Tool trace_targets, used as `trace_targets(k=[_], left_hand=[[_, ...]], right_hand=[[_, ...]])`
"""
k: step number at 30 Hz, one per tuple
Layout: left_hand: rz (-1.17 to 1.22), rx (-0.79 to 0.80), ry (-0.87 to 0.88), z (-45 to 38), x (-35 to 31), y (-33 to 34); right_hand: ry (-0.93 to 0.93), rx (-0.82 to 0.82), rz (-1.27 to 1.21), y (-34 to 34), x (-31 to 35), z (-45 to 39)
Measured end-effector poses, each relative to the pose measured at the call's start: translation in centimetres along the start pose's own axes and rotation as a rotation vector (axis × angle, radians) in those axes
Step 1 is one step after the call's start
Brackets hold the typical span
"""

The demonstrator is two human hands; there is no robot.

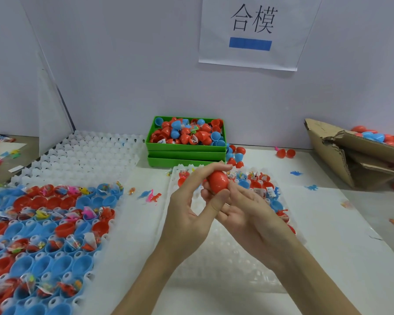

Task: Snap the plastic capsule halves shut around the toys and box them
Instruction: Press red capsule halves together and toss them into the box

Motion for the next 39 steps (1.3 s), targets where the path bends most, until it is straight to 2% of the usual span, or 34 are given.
trace_targets(k=[17, 26, 34, 39], left_hand=[[0.068, -0.001, -0.068, -0.2, 0.8, 0.0], [-0.091, -0.145, -0.101, 0.4, 1.6, -1.0], [-0.121, -0.130, -0.110, 0.2, 2.3, -1.6], [-0.347, -0.145, 0.054, 0.4, 0.7, -1.1]], right_hand=[[-0.019, -0.077, 0.014, -1.2, 0.0, -0.1], [0.068, -0.070, -0.133, -1.0, -2.1, -0.5], [0.006, -0.142, -0.007, -1.7, -2.1, -0.5], [0.052, -0.170, -0.025, -2.2, -2.2, -0.5]])
Point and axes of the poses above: each hand's wrist, its own z-axis away from the middle knuckle, its own y-axis out of the palm, x = y × z, the point moved 9 cm from there along -z, towards the middle knuckle, and after that the axes turned 5 degrees about y, right-handed, at the moved point
